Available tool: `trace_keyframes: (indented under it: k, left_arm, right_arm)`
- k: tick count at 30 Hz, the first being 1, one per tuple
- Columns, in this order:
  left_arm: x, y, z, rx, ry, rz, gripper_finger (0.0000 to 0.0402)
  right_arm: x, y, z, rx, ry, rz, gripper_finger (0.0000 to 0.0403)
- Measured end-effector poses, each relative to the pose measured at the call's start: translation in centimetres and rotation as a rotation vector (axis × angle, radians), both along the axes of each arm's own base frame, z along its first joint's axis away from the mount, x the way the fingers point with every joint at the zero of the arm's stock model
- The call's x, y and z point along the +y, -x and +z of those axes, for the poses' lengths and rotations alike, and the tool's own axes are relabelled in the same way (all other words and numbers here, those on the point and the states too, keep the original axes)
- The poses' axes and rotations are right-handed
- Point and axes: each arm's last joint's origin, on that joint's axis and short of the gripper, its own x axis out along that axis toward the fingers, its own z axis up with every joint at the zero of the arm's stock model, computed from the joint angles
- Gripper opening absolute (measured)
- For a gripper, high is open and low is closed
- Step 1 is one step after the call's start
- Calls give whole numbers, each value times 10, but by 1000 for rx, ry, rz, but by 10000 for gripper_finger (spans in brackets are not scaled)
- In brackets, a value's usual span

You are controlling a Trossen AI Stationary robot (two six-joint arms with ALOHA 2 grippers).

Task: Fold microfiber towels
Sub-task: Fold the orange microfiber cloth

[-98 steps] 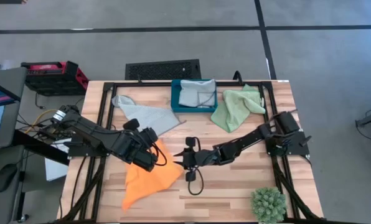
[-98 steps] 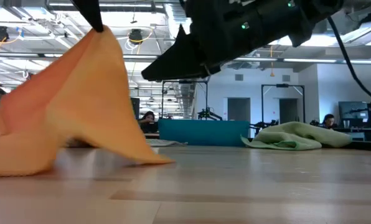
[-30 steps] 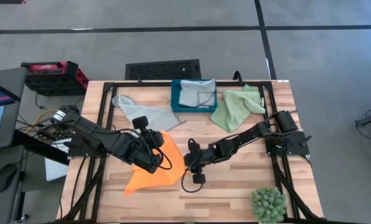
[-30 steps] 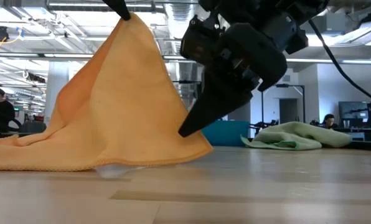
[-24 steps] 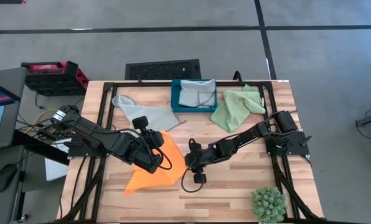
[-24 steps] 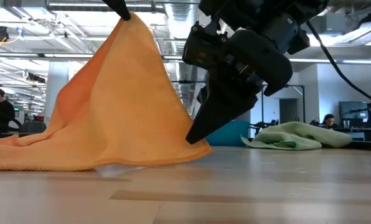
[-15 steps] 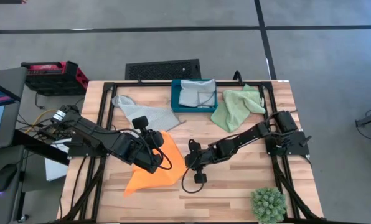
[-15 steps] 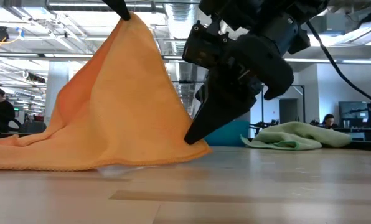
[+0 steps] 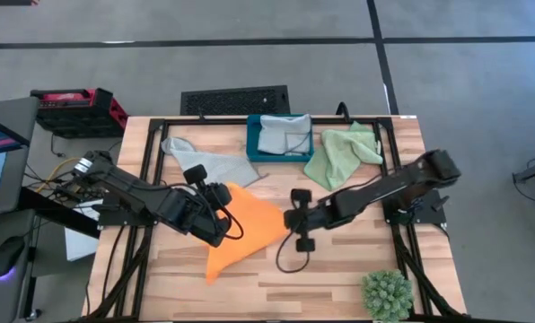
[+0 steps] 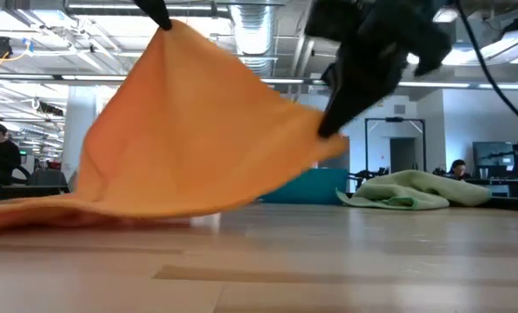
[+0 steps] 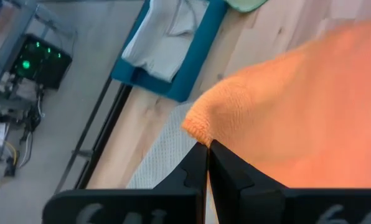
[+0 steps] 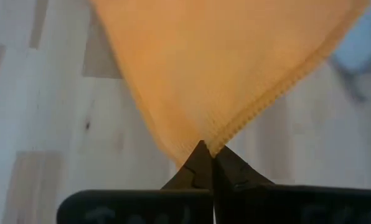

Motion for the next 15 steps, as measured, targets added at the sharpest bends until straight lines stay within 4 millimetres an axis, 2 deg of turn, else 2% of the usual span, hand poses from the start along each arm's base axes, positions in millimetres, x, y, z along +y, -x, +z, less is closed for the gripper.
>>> trace_keyframes:
  k: [6, 15]
  left_arm:
    - [3, 4, 1, -22, 14, 56, 0]
    - [16, -2, 6, -144, -148, 139, 0]
  right_arm:
    - [-14, 33, 50, -71, 70, -58, 3]
    - [-44, 74, 101, -208, 202, -220, 2]
